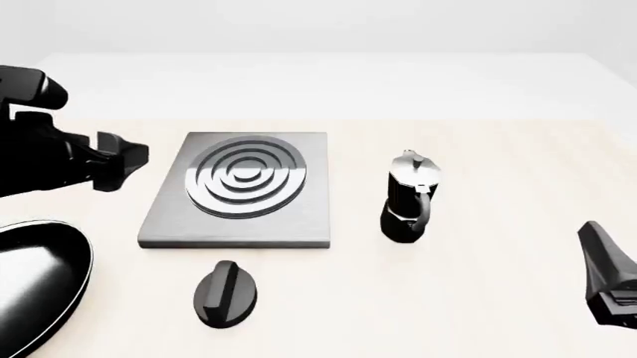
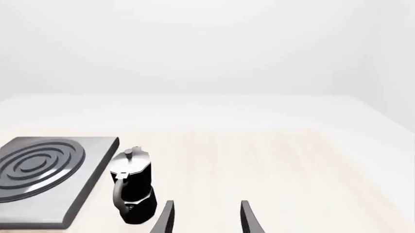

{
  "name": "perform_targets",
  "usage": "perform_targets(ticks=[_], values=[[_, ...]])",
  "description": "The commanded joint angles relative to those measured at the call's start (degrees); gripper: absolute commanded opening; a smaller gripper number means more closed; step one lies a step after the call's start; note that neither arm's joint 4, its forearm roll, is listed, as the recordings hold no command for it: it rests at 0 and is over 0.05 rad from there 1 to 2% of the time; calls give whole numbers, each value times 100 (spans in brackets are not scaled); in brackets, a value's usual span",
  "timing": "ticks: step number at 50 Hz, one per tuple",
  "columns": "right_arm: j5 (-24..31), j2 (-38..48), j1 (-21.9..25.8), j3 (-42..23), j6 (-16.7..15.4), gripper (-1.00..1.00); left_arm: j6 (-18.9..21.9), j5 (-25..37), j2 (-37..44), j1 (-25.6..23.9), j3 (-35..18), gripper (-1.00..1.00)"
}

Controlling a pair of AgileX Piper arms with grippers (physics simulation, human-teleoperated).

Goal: Turn on the stove and put the moka pot on it.

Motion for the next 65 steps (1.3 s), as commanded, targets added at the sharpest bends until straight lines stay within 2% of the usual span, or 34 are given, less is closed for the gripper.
perform_targets(ticks=[1, 9, 11, 32, 36, 50, 52, 57, 65], values=[[-77, 110, -9, 3, -26, 100, -353, 578, 577, -370, -506, 100], [-152, 214, 2, 6, -5, 100, -627, 588, 785, -654, -411, 100], [-220, 311, 4, 7, 6, 100, -821, 538, 913, -738, -341, 100], [-315, 447, 56, 10, 98, 100, -1084, 235, 1331, -923, 6, 100], [-291, 424, 57, 10, 127, 100, -1234, 167, 1390, -1005, 93, 100], [-436, 605, 86, 10, 205, 100, -1389, -29, 1649, -1145, 110, 100], [-454, 626, 96, 10, 213, 100, -1274, -96, 1657, -1104, 98, 100], [-495, 664, 80, 10, 187, 100, -1494, -242, 1790, -1275, 243, 100], [-511, 684, 84, 10, 202, 100, -1533, -368, 1921, -1254, 299, 100]])
